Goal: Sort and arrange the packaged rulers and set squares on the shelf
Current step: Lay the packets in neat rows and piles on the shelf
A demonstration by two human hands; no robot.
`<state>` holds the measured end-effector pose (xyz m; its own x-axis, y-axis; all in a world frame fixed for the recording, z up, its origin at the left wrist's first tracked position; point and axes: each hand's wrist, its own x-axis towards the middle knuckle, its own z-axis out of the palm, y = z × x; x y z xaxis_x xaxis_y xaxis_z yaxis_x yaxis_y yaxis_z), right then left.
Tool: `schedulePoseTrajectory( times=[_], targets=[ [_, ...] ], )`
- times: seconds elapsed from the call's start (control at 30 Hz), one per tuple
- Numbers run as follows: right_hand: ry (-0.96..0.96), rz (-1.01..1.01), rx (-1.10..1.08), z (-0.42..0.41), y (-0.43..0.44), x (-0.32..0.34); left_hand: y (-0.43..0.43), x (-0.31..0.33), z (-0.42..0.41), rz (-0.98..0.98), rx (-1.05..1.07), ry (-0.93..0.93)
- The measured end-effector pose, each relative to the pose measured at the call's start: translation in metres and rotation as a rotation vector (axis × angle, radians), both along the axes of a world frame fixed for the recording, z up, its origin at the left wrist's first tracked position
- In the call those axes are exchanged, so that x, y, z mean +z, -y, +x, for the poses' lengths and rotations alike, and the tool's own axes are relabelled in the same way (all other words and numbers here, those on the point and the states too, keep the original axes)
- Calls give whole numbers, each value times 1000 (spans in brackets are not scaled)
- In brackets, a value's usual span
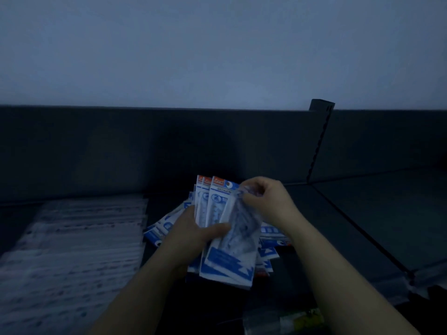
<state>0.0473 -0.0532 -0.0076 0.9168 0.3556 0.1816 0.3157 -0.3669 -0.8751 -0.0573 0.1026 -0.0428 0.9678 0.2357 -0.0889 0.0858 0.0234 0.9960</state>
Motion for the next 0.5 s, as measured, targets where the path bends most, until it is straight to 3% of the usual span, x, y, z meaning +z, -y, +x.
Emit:
schedulePoseTrajectory(
  times=[0.07, 0.2, 0.27, 0.5],
  targets=[
    [-70, 56, -80, 4, 6, -1, -4, -4, 1, -9, 117, 22],
    [-202, -513, -268, 11, 35, -15, -19, -6, -1, -147, 287, 42],
    [-305, -620, -251, 9, 35, -21, -21, -8, -2, -187, 304, 44],
    [-402, -406, -243, 14, 38, -27, -21, -15, 2, -194, 303, 32]
  ],
)
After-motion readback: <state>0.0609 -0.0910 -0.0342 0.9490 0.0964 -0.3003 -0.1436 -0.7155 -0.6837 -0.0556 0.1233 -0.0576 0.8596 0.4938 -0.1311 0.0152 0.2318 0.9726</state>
